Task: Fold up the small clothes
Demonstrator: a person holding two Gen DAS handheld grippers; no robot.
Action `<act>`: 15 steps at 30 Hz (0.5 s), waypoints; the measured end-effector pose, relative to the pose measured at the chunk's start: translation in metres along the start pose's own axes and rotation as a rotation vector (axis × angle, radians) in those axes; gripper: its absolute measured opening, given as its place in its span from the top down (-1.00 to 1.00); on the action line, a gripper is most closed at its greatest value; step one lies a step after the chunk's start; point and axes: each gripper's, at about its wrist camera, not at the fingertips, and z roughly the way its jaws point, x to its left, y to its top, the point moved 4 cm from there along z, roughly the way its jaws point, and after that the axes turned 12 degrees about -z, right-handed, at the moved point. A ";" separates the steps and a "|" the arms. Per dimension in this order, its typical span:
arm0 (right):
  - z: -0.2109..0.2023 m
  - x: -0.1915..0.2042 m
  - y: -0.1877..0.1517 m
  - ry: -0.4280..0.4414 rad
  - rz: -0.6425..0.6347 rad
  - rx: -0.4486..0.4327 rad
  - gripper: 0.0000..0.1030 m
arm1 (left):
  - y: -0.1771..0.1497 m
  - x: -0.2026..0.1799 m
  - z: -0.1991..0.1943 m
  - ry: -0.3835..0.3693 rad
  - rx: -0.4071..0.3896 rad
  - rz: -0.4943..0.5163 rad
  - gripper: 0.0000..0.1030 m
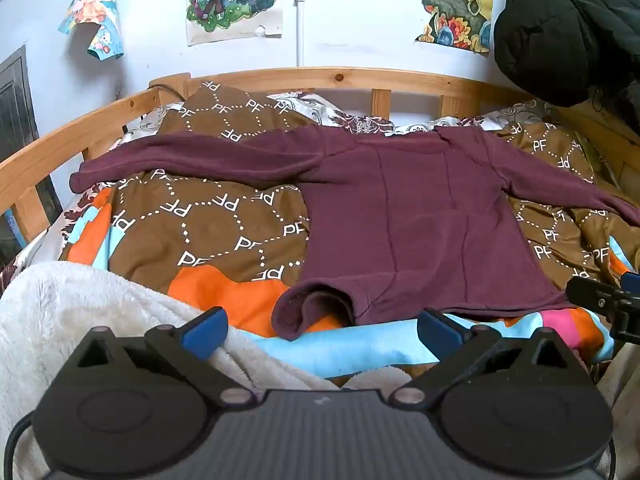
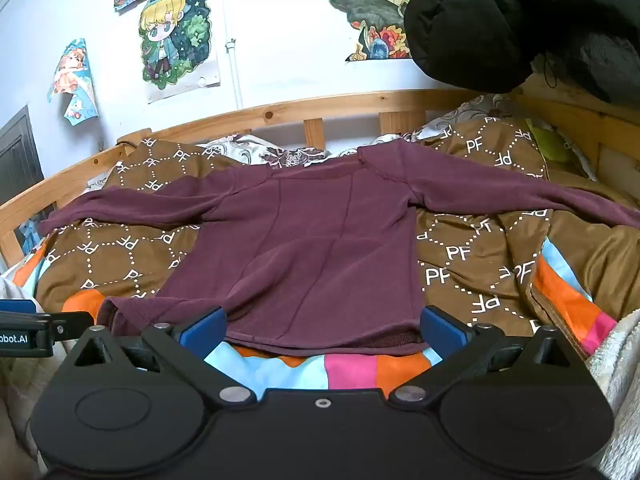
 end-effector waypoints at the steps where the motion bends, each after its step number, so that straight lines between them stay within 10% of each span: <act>1: 0.000 0.000 0.000 0.000 0.000 0.001 -0.99 | 0.000 0.000 0.000 0.000 0.000 0.000 -0.99; 15: 0.000 0.000 0.000 0.002 0.004 0.004 -0.99 | 0.000 0.000 0.000 0.001 0.000 0.001 -0.99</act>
